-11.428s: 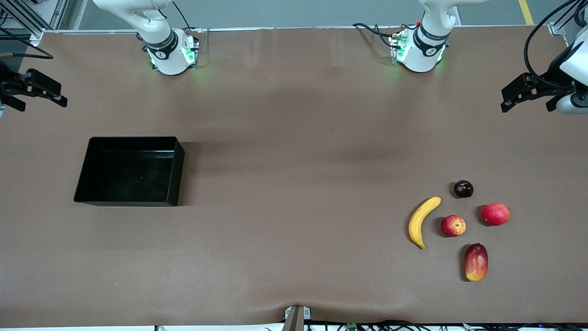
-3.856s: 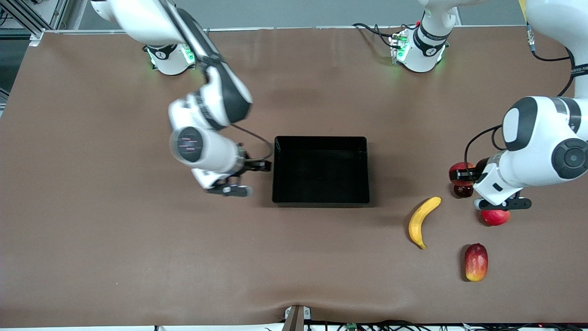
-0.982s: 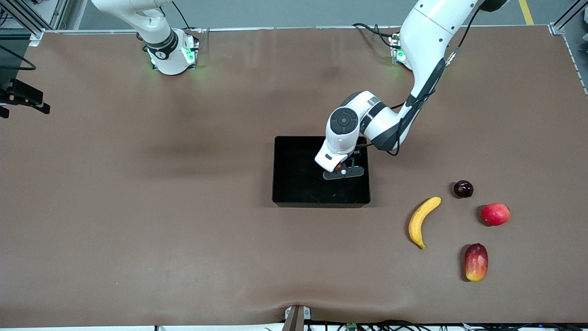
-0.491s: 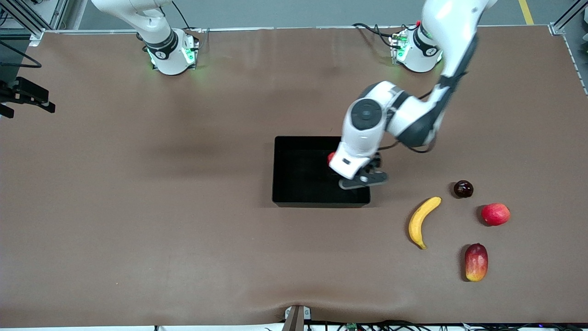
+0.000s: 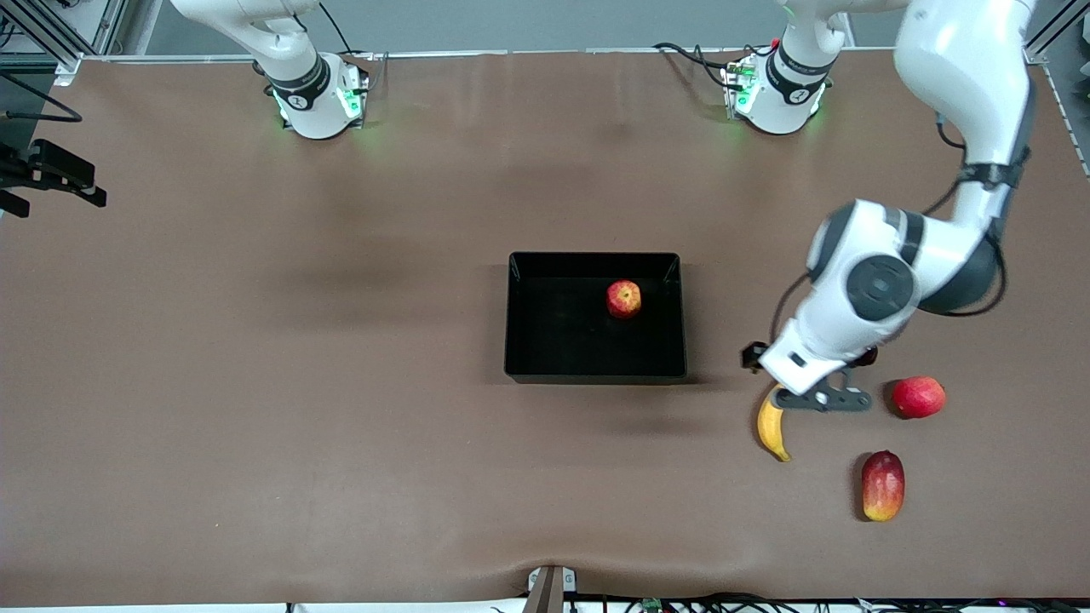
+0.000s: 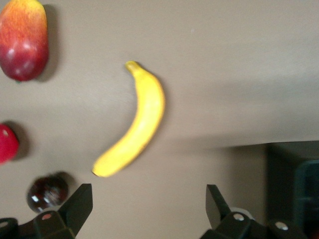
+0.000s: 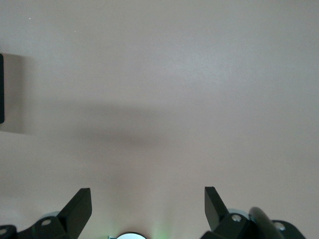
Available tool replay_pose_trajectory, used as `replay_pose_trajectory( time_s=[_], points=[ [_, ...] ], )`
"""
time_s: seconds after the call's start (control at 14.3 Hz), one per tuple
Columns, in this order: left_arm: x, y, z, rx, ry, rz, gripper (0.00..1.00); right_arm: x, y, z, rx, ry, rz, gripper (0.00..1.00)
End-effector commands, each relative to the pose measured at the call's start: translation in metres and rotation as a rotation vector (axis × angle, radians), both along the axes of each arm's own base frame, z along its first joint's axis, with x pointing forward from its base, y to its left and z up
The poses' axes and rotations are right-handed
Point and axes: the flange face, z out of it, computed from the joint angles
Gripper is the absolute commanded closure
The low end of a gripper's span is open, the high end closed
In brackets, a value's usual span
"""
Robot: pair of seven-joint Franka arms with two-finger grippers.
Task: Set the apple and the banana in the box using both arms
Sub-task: 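Move the left gripper to the banana and grasp it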
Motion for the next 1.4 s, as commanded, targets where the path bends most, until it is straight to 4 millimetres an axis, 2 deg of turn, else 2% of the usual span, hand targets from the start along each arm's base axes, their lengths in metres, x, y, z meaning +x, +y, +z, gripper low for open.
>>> replay_pose_trajectory(
  time_s=[0.0, 0.14, 0.35, 0.7, 0.77, 0.84, 0.91, 0.98, 1.33],
  points=[
    [0.022, 0.022, -0.031, -0.024, -0.014, -0.126, 0.0, -0.007, 0.0, 0.004, -0.012, -0.006, 0.0, 0.0],
    [0.034, 0.041, -0.06, -0.051, -0.036, -0.189, 0.0, -0.007, -0.001, 0.004, -0.012, -0.001, -0.002, 0.0],
    [0.037, 0.045, -0.099, -0.075, -0.05, -0.223, 0.0, -0.008, -0.002, 0.004, -0.011, 0.002, -0.002, 0.0],
    [0.032, 0.039, -0.126, -0.08, -0.024, -0.24, 0.0, -0.008, -0.005, 0.006, -0.027, -0.007, -0.009, 0.0],
    [0.03, 0.037, -0.129, -0.078, -0.018, -0.248, 0.06, -0.008, -0.004, 0.006, -0.027, -0.007, -0.006, 0.0],
    [0.029, 0.034, -0.13, -0.077, -0.016, -0.26, 0.37, -0.008, -0.003, 0.005, -0.027, -0.004, -0.006, 0.0],
    [0.029, 0.032, -0.13, -0.077, -0.016, -0.268, 0.76, -0.008, -0.001, 0.005, -0.027, -0.003, -0.001, 0.0],
    [0.028, 0.031, -0.13, -0.077, -0.013, -0.268, 1.0, -0.008, -0.001, 0.005, -0.026, -0.003, -0.001, 0.0],
    [0.026, 0.022, -0.126, -0.078, -0.014, -0.284, 1.0, -0.009, -0.006, 0.004, -0.012, 0.003, -0.013, 0.0]
  ],
)
